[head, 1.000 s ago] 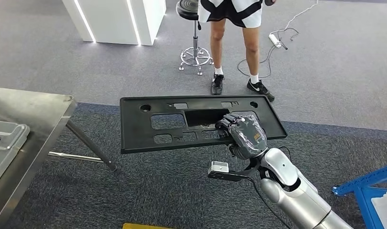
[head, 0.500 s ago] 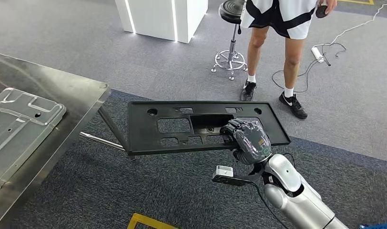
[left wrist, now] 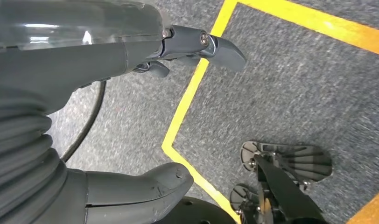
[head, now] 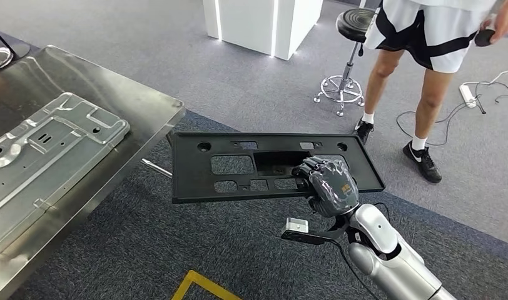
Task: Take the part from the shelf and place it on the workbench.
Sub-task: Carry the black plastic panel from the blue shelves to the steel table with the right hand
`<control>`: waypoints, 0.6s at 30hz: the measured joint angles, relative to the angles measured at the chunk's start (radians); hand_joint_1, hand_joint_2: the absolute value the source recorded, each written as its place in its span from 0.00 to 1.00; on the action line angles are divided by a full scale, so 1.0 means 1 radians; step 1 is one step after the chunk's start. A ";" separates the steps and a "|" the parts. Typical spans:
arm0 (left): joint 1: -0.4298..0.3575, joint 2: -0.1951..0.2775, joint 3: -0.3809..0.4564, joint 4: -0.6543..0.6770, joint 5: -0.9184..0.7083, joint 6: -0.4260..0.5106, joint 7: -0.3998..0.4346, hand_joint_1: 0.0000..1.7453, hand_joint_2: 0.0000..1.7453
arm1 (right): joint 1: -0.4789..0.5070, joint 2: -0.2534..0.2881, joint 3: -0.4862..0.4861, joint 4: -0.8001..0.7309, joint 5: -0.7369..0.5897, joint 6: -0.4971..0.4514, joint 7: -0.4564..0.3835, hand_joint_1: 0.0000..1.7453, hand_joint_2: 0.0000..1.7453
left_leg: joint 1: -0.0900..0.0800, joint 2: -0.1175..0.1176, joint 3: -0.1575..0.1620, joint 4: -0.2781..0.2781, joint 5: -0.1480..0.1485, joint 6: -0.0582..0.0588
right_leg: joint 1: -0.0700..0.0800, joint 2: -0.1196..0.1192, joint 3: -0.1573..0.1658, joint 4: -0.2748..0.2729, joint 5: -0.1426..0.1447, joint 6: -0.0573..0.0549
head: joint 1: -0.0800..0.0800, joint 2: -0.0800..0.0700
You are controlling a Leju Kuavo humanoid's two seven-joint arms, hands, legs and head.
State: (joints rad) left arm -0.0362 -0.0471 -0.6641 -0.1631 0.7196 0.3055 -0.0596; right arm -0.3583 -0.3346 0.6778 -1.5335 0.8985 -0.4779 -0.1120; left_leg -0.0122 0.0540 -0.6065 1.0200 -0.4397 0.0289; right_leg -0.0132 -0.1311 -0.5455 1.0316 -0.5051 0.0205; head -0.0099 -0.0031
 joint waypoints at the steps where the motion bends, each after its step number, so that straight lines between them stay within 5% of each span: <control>1: 0.001 0.000 0.000 0.000 0.002 -0.006 0.002 0.00 1.00 | 0.000 0.001 0.000 0.000 0.002 0.001 -0.001 1.00 1.00 | 0.003 -0.013 0.005 -0.009 0.003 0.005 | -0.001 0.009 0.004 0.003 -0.006 0.005 | 0.000 0.000; 4: 0.001 0.001 0.000 0.000 0.008 -0.028 0.006 0.00 1.00 | -0.004 0.013 0.000 0.003 0.021 0.013 0.002 1.00 1.00 | 0.011 -0.049 0.019 -0.027 0.013 0.018 | -0.006 0.098 -0.044 0.115 -0.072 0.013 | 0.002 0.000; 6: 0.000 0.002 0.000 0.000 0.010 -0.036 0.011 0.00 1.00 | -0.003 0.033 0.003 0.015 0.043 0.021 0.016 1.00 1.00 | 0.011 -0.075 0.019 -0.025 0.013 0.021 | -0.007 0.125 -0.114 0.237 -0.117 0.015 | 0.002 0.000; 7: 0.000 0.003 0.000 0.000 0.010 -0.038 0.013 0.00 1.00 | -0.002 0.045 0.004 0.023 0.052 0.022 0.022 1.00 1.00 | 0.011 -0.091 0.019 -0.024 0.012 0.021 | -0.008 0.127 -0.135 0.266 -0.114 0.016 | 0.002 0.000; 9: 0.001 0.004 0.000 0.000 0.009 -0.041 0.016 0.00 1.00 | -0.003 0.067 0.008 0.036 0.064 0.021 0.029 1.00 1.00 | 0.013 -0.124 0.019 -0.016 0.008 0.017 | -0.011 0.133 -0.125 0.213 -0.051 0.018 | 0.002 0.000; 11: 0.002 0.004 0.000 0.000 0.009 -0.045 0.014 0.00 1.00 | -0.006 0.080 0.010 0.044 0.069 0.020 0.033 1.00 1.00 | 0.014 -0.153 0.014 0.000 -0.001 0.009 | -0.018 0.178 -0.080 0.091 0.018 0.016 | 0.002 0.000; 13: 0.001 0.004 0.000 0.000 0.009 -0.049 0.009 0.00 1.00 | -0.007 0.085 0.013 0.049 0.071 0.019 0.036 1.00 1.00 | 0.016 -0.181 -0.001 0.013 -0.004 -0.003 | -0.022 0.219 -0.057 0.030 0.029 0.011 | 0.002 0.000; 15: 0.005 0.004 0.000 0.000 0.010 -0.052 0.003 0.00 1.00 | -0.006 0.088 0.015 0.052 0.072 0.017 0.037 1.00 1.00 | 0.020 -0.207 -0.013 0.014 -0.001 -0.016 | -0.020 0.210 -0.052 0.021 0.022 0.003 | 0.001 0.000; 16: 0.008 0.005 0.000 0.000 0.011 -0.053 0.001 0.00 1.00 | -0.006 0.090 0.016 0.053 0.072 0.017 0.038 1.00 1.00 | 0.020 -0.198 -0.015 0.017 -0.003 -0.021 | -0.021 0.198 -0.047 0.016 0.023 -0.003 | 0.001 0.000; 18: 0.010 0.005 0.000 0.000 0.012 -0.056 -0.001 0.00 1.00 | -0.007 0.094 0.017 0.053 0.073 0.015 0.039 1.00 1.00 | 0.018 -0.138 -0.037 0.065 -0.029 -0.031 | -0.024 0.170 -0.034 0.005 0.024 -0.017 | -0.002 0.000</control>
State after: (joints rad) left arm -0.0265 -0.0419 -0.6641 -0.1631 0.7316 0.2497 -0.0607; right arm -0.3649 -0.2410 0.6949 -1.4810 0.9711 -0.4633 -0.0733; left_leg 0.0053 -0.0837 -0.6437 1.0852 -0.4687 -0.0026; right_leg -0.0371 0.0390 -0.5798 1.0371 -0.4811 0.0038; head -0.0124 -0.0031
